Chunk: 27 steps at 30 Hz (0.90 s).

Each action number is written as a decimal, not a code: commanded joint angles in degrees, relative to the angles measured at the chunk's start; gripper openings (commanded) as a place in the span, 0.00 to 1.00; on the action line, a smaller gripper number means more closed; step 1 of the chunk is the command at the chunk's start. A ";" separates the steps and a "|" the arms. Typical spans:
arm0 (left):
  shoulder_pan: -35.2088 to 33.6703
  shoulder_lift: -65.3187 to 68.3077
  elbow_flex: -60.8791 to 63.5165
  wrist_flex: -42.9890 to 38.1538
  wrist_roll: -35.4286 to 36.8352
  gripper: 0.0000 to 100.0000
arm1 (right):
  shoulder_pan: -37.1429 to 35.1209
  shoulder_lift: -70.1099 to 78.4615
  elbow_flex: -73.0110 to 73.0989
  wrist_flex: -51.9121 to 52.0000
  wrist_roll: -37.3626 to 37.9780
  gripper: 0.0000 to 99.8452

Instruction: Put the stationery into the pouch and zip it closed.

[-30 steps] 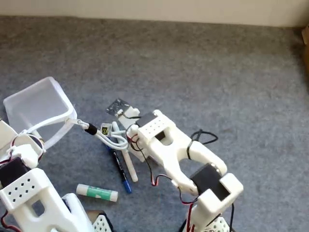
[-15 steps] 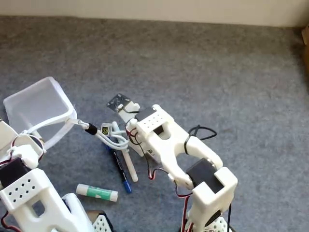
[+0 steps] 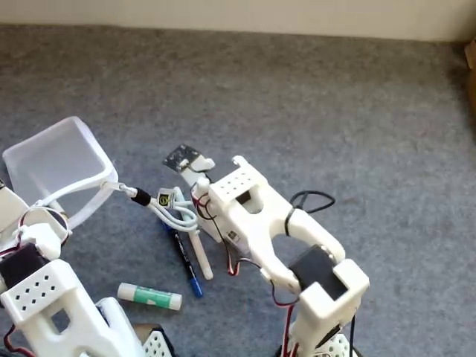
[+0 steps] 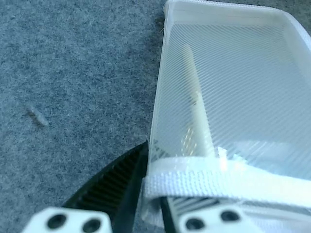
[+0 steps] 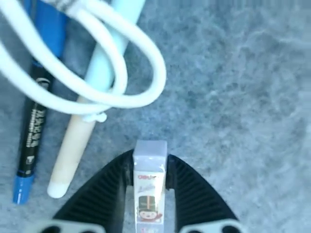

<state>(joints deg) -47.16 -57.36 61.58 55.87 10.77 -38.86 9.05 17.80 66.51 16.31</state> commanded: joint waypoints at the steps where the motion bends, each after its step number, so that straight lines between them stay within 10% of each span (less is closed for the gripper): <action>1: 0.75 0.75 0.04 -0.79 0.35 0.01 | 0.04 -7.43 -2.86 0.66 0.35 0.01; 27: 4.18 0.66 0.04 -0.79 0.35 0.01 | 2.15 -46.20 19.21 0.40 -4.75 0.01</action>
<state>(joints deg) -44.00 -57.01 61.58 55.69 10.77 -38.86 -32.53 35.21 71.08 12.88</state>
